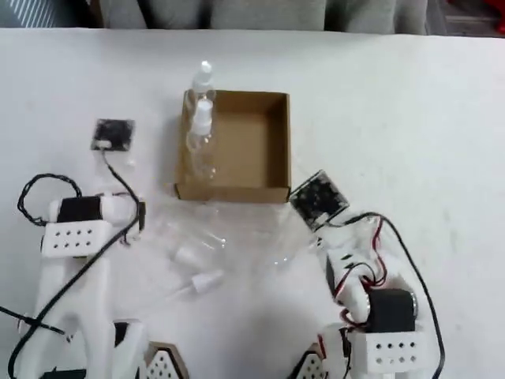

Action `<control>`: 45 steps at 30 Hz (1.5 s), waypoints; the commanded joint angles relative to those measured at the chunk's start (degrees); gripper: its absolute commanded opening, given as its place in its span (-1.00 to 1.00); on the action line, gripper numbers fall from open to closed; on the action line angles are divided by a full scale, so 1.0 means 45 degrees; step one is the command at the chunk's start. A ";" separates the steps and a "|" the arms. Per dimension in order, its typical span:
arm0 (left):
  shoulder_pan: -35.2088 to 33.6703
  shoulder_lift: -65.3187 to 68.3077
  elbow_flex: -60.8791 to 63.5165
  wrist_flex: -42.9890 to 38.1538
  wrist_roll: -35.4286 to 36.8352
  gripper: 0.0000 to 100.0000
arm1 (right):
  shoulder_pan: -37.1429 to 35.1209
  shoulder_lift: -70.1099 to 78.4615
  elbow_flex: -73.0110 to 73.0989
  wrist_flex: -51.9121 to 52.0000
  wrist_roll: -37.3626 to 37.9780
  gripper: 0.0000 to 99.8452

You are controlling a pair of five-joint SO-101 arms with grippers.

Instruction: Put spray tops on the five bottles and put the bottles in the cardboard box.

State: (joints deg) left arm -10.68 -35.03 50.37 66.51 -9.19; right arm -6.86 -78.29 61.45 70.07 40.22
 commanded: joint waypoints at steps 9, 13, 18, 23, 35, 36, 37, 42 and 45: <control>0.2686 0.0049 -0.2168 0.6056 -1.0510 -0.95 | -0.0205 0.3624 -0.0703 -0.0322 0.0293 -0.87; 0.4249 0.0088 -0.2188 0.6017 -1.0589 -0.92 | -0.0205 0.5011 -0.0586 -0.1084 -0.0313 -0.87; 0.5578 0.0049 -0.2286 0.5958 -0.9495 -0.64 | -0.0205 0.5558 0.0938 -0.3311 -0.0801 -0.87; 0.6535 0.0049 -0.1504 0.5294 -0.8908 -0.67 | 0.0654 0.5558 0.2618 -0.5753 -0.0957 -0.87; 0.8586 0.0147 0.1133 0.1954 -0.6134 -0.67 | 0.1338 0.5597 0.2774 -0.6183 -0.0957 -0.87; 0.8586 0.0147 0.1309 0.1641 -0.5978 -0.67 | 0.1338 0.5597 0.2774 -0.6183 -0.0957 -0.87; 0.8586 0.0147 0.1446 0.1387 -0.5861 -0.67 | 0.1338 0.5617 0.2774 -0.6183 -0.0957 -0.87; 0.8586 0.0147 0.1661 0.1035 -0.5919 -0.67 | 0.1338 0.5656 0.2794 -0.6183 -0.0957 -0.87; 0.8586 0.0147 0.1778 0.0899 -0.5919 -0.67 | 0.1338 0.5656 0.2794 -0.6183 -0.0957 -0.87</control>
State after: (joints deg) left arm 27.38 -35.03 58.46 71.60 -36.35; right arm -1.58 -53.05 74.46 43.25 36.26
